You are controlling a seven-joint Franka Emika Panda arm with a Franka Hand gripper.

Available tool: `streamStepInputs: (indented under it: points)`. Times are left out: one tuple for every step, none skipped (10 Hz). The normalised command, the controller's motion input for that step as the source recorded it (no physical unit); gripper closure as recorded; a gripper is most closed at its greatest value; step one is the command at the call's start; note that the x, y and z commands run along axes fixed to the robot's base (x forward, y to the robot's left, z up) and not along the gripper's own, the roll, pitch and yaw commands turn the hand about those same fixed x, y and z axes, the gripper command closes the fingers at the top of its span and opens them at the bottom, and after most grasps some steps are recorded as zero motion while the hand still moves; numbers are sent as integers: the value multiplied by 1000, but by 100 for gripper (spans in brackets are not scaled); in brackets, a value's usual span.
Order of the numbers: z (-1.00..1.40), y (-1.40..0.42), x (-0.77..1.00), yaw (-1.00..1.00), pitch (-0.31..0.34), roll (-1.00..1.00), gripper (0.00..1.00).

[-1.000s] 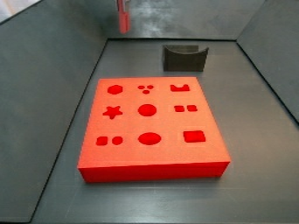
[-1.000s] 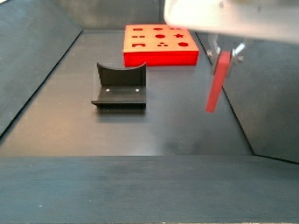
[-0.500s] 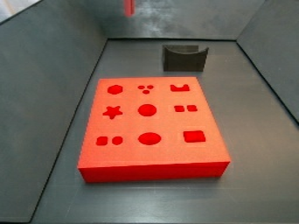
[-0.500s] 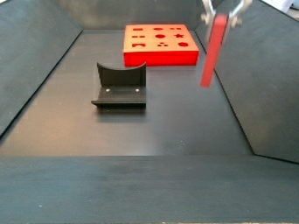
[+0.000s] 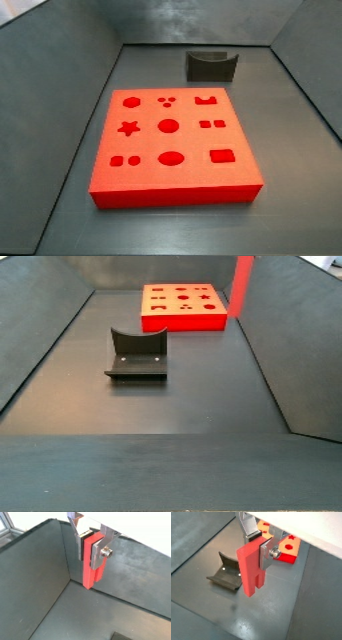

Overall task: Pick up the double-square object. Move up. Move to above the board. Insert the double-square object.
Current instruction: Move to above the board.

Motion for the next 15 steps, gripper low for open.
streamStepInputs:
  points:
    - [901, -45, 55, 43, 98, 103, 100]
    - [793, -36, 42, 41, 95, 93, 100]
    - [579, -24, 24, 39, 92, 77, 100]
    - [362, -18, 17, 36, 91, 73, 100]
    - [200, -15, 13, 36, 94, 72, 100]
    - [6, -1000, 116, 1000, 235, -94, 100]
    - [7, -1000, 118, 1000, 237, -84, 100]
    - [11, -1000, 120, 775, 196, -92, 100]
    - [12, -1000, 124, 600, 157, -101, 100]
    - [13, -1000, 133, 267, 112, -6, 100]
    - [14, -1000, 135, 176, 105, 13, 100]
    - [17, -1000, 142, 75, 101, 1, 100]
    - [20, -1000, 148, 40, 102, -4, 100]
    - [22, -1000, 159, 20, 109, 11, 100]
    - [22, -1000, 170, 14, 115, -5, 100]
